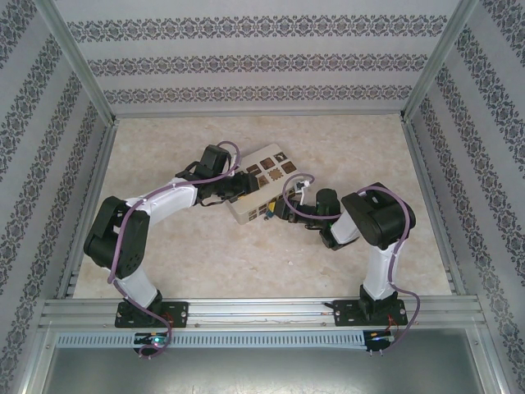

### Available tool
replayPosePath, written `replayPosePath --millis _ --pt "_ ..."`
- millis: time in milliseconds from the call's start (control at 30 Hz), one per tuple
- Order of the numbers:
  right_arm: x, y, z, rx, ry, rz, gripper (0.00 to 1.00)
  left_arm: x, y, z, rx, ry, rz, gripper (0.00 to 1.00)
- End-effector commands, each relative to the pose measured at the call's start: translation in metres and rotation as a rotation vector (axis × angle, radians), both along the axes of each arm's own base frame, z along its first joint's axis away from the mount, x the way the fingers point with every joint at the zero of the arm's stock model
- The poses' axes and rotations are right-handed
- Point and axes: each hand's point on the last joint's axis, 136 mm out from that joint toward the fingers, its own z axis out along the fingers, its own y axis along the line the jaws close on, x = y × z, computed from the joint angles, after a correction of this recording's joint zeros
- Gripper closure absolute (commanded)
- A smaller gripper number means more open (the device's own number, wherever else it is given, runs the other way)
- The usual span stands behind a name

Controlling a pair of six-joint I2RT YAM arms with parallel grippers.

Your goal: Unlock the padlock with the key

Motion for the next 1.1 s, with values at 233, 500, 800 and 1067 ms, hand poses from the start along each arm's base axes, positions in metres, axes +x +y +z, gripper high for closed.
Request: replayPosePath --millis 233,500,800,1067 --pt "-0.011 0.012 0.027 0.040 -0.102 0.079 0.74 -0.029 0.001 -0.030 0.043 0.106 -0.035 0.55" --pt "-0.009 0.012 0.025 0.031 -0.093 0.063 0.84 -0.031 0.001 -0.029 0.046 0.103 -0.040 0.55" --pt "-0.006 0.010 0.022 0.018 -0.082 0.037 0.96 -0.032 0.003 -0.028 0.046 0.100 -0.039 0.55" --pt "0.001 0.004 0.026 0.029 -0.073 -0.032 1.00 -0.035 0.003 -0.031 0.038 0.109 -0.031 0.55"
